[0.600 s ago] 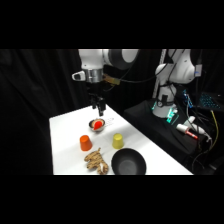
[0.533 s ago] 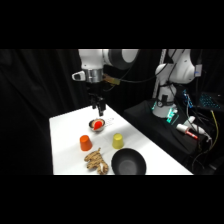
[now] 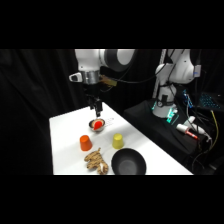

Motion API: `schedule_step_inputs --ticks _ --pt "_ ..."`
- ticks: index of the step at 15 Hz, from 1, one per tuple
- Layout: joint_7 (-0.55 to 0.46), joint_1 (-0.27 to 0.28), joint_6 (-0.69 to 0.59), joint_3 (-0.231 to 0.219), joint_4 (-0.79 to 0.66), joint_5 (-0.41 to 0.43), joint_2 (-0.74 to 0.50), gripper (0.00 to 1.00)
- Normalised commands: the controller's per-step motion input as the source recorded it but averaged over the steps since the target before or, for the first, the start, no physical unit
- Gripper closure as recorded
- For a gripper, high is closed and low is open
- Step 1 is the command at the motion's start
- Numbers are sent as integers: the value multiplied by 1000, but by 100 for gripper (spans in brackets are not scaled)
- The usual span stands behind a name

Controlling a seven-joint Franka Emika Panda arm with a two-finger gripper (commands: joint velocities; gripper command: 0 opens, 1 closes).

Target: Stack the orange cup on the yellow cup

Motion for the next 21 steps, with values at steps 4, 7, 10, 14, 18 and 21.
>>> schedule_step_inputs --ticks 4,7,10,14,18,21 --pt "22 -37 -103 -19 492 -99 335 0" --pt "5 -34 -126 -2 556 -83 381 0" --pt "-7 -32 -133 11 547 -67 372 0" --pt "-35 -45 -129 27 524 -38 389 0" --pt "-52 -53 -124 55 460 -4 356 0" --pt "-43 -52 -92 64 382 10 295 0"
